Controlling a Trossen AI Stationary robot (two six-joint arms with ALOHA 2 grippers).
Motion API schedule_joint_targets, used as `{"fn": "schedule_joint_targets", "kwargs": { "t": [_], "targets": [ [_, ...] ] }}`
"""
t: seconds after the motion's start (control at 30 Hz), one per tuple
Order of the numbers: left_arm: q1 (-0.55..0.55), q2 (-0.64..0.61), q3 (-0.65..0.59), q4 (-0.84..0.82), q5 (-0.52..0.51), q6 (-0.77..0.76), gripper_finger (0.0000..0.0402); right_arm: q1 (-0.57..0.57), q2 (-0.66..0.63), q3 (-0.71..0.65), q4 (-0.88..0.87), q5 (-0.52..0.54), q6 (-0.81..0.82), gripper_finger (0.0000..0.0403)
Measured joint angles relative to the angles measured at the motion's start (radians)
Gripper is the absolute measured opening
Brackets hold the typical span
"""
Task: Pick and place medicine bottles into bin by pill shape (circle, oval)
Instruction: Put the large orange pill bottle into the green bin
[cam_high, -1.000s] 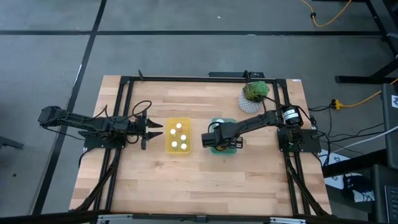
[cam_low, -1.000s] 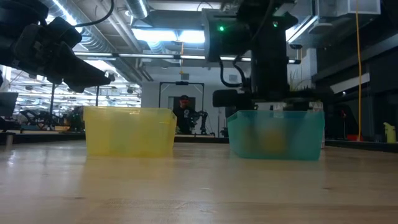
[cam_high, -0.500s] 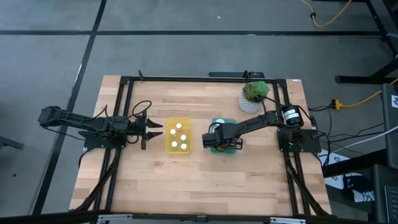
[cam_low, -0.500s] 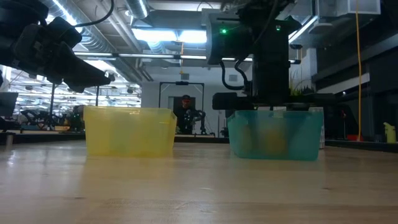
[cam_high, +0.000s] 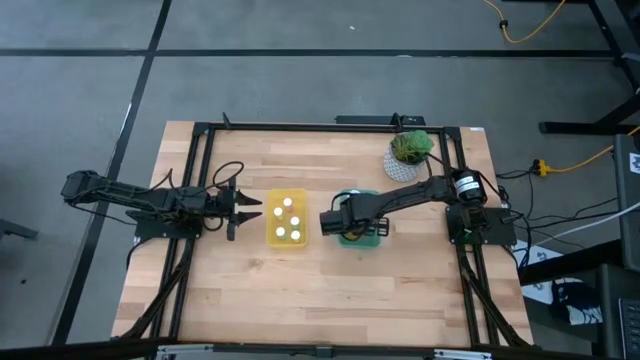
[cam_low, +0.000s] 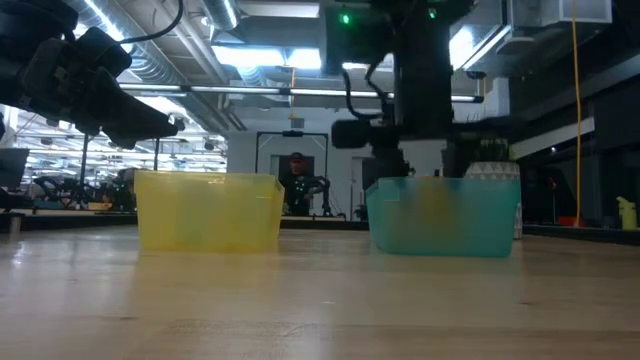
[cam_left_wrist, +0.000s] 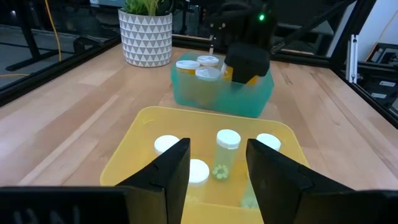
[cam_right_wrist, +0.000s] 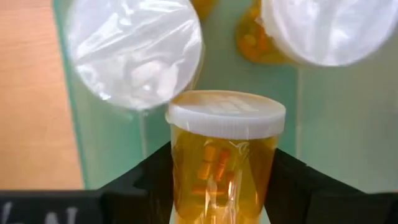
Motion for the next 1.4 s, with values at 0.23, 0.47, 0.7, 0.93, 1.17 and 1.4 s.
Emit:
{"fn": "schedule_joint_targets", "kwargs": {
  "t": [0.23,0.47,0.7,0.93,1.17,1.4],
  "targets": [
    [0.000,0.000,0.000,0.000,0.000,0.000,0.0150,0.028,-0.001,0.139,-0.162,0.055,0.017,0.0182],
    [0.000,0.000,0.000,0.000,0.000,0.000,0.0150,0.134,-0.002,0.303,-0.273,0.296,0.113,0.0181],
    [0.000,0.000,0.000,0.000,0.000,0.000,0.0150,0.288,-0.002,0.361,-0.192,0.599,0.201,0.0182],
    [0.000,0.000,0.000,0.000,0.000,0.000,0.0150,0.381,-0.003,0.361,-0.081,0.813,0.086,0.0180],
    [0.000,0.000,0.000,0.000,0.000,0.000,0.0150,0.393,-0.003,0.361,-0.050,0.936,-0.202,0.0180],
    [0.000,0.000,0.000,0.000,0.000,0.000,0.0150,0.386,-0.003,0.361,-0.023,0.961,-0.426,0.0179]
  ]
}}
